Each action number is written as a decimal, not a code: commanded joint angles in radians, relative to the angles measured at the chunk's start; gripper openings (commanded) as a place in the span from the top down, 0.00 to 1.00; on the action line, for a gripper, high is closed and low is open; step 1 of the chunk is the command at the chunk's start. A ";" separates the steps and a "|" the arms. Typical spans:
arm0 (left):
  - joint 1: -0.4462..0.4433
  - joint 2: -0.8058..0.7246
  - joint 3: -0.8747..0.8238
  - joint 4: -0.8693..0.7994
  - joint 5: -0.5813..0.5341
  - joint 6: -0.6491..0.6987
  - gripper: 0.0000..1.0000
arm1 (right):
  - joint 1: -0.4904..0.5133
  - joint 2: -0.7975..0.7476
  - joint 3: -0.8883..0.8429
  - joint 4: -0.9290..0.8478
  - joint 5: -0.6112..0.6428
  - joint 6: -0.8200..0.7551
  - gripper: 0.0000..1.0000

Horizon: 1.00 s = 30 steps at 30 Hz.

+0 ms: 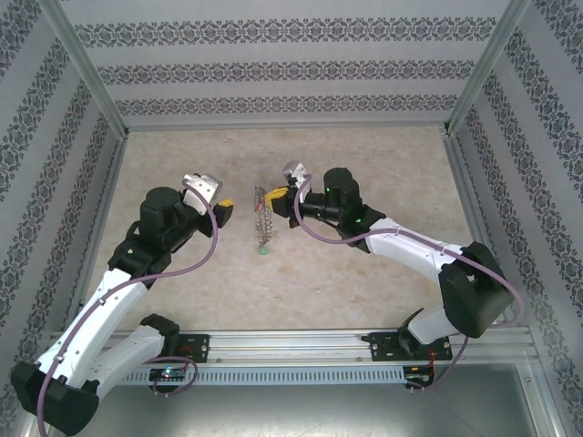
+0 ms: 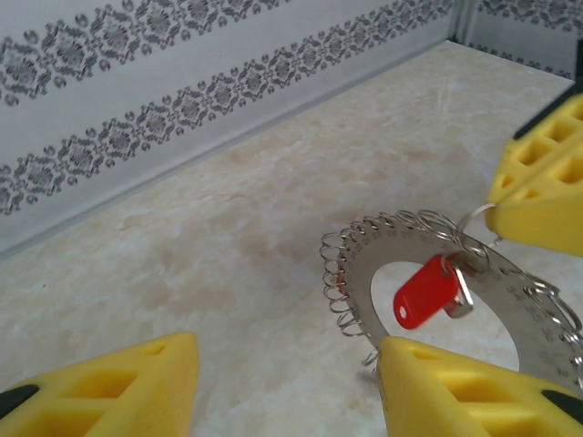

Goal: Put the keys on the keyring

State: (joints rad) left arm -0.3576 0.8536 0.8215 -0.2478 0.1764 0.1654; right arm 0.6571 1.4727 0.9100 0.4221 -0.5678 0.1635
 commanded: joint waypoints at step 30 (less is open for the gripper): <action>0.011 0.406 0.044 0.067 0.278 -0.439 0.48 | 0.007 -0.134 -0.460 -0.229 0.208 0.168 1.00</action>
State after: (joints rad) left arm -0.3576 1.2556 0.8581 -0.2340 0.3965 -0.2157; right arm 0.6571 1.3216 0.4725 0.1707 -0.3782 0.3119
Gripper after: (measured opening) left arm 0.519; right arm 0.050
